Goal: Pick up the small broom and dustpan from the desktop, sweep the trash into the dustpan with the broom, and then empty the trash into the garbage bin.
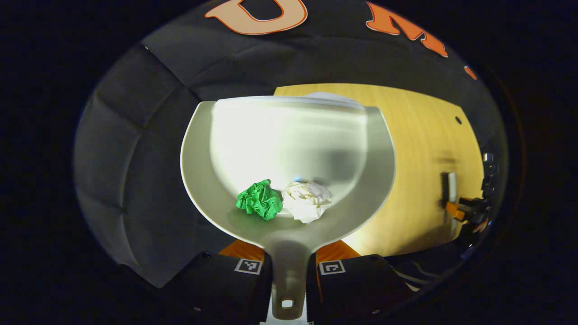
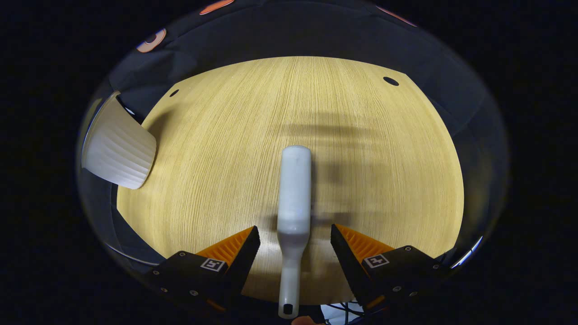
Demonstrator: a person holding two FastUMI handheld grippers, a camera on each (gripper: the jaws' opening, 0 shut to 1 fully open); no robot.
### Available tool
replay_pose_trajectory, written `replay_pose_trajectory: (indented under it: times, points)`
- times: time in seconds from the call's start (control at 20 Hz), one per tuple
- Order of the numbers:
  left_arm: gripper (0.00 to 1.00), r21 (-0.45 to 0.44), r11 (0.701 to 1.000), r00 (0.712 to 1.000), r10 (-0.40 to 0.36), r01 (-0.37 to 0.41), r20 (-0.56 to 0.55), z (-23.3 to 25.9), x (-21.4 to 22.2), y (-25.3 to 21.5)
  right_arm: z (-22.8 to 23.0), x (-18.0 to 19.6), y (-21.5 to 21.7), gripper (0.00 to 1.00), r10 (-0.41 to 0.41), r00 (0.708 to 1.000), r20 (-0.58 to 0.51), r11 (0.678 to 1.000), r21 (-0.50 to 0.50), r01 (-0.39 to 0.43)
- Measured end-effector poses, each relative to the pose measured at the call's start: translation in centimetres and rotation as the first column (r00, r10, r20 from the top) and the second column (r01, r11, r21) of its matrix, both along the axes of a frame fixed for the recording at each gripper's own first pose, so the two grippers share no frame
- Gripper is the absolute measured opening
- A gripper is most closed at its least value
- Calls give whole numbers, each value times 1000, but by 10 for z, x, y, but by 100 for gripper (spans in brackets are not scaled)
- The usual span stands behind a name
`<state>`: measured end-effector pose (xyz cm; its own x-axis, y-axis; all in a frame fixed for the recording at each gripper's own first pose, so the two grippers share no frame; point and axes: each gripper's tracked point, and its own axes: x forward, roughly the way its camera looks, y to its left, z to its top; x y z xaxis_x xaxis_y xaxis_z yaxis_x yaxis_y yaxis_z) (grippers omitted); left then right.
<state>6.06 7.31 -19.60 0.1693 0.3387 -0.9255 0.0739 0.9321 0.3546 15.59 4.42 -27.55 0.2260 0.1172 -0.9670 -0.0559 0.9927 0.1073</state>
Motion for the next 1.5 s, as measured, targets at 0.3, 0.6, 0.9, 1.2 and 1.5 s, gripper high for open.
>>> replay_pose_trajectory:
  times: [0.3,0.6,0.9,1.2,1.5]
  points:
    - [31,248,934,965,-235,257,-115,9,14,-7,-2,3,4,95,-2,1000,-7,1000,11,2]
    - [31,512,662,835,-472,547,-282,16,48,-27,-3,3,4,95,-11,1000,-15,1000,29,11]
    - [31,611,539,804,-502,580,-320,-9,78,-37,-4,4,2,95,-27,999,-20,999,39,28]
    - [31,228,942,961,-268,246,72,-127,99,-125,-8,-1,4,95,-23,999,-37,999,45,25]
    - [31,-137,937,933,-286,320,219,-195,158,-247,-5,-11,15,95,20,998,-60,998,69,-16]
